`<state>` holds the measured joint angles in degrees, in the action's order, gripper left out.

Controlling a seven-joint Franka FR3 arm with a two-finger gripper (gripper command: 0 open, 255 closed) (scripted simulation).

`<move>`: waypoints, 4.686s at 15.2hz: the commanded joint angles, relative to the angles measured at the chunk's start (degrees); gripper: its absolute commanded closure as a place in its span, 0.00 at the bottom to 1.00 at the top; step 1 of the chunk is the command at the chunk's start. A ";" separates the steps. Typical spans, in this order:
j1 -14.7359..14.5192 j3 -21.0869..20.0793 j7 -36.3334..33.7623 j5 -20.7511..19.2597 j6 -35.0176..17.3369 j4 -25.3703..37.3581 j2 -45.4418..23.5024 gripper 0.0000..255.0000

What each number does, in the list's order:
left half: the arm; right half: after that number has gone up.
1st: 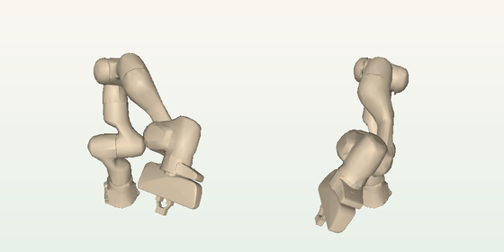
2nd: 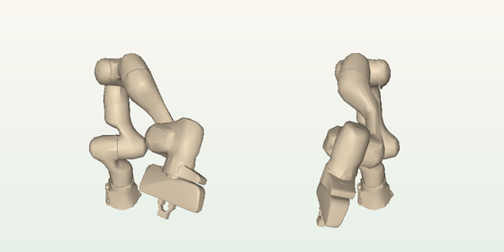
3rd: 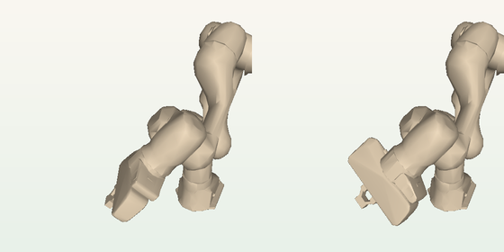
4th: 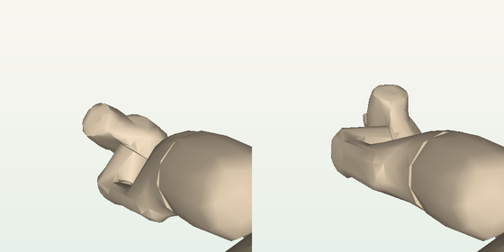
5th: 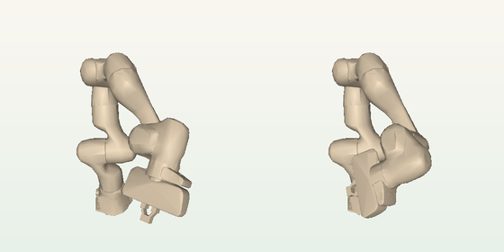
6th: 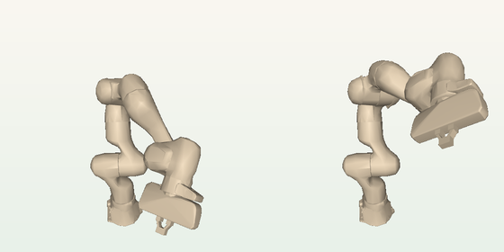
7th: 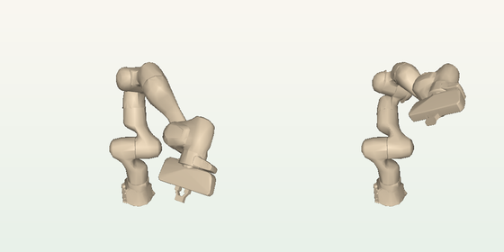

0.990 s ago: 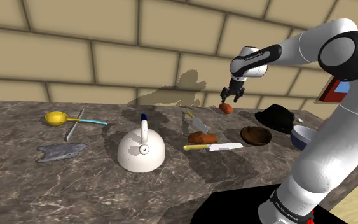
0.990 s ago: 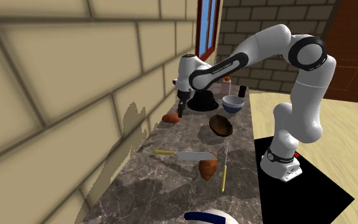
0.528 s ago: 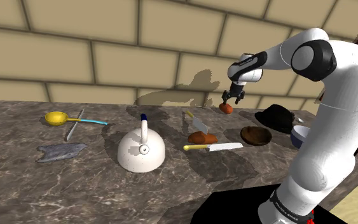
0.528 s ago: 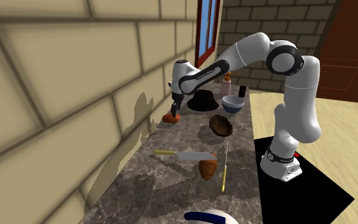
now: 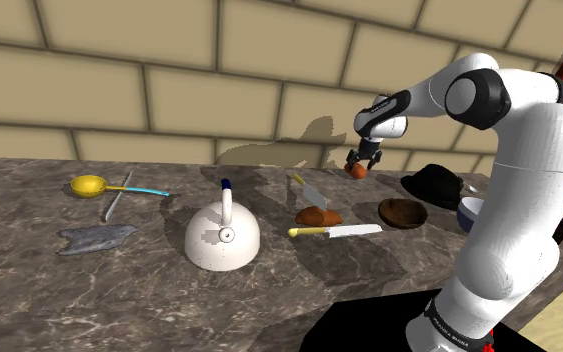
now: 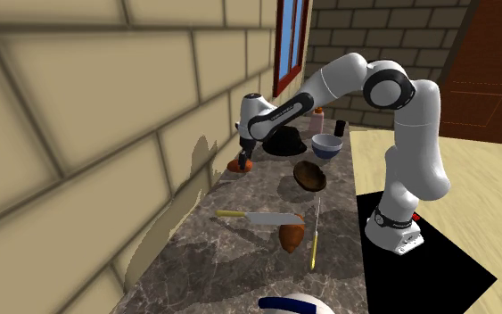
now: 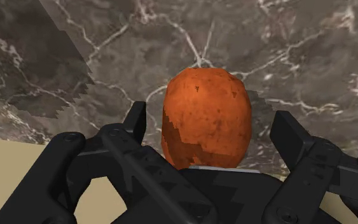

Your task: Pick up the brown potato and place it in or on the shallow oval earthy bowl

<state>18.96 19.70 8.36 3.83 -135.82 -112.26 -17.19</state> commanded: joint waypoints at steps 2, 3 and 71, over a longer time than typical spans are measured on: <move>-0.02 -0.03 -0.01 0.05 -0.44 -0.34 -0.09 0.00; -0.02 -0.03 -0.01 0.05 -0.44 -0.33 -0.09 0.00; 5.09 -2.64 -6.84 -19.69 28.57 -32.02 62.45 1.00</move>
<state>23.47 17.51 1.56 -15.54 -108.48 -142.62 42.44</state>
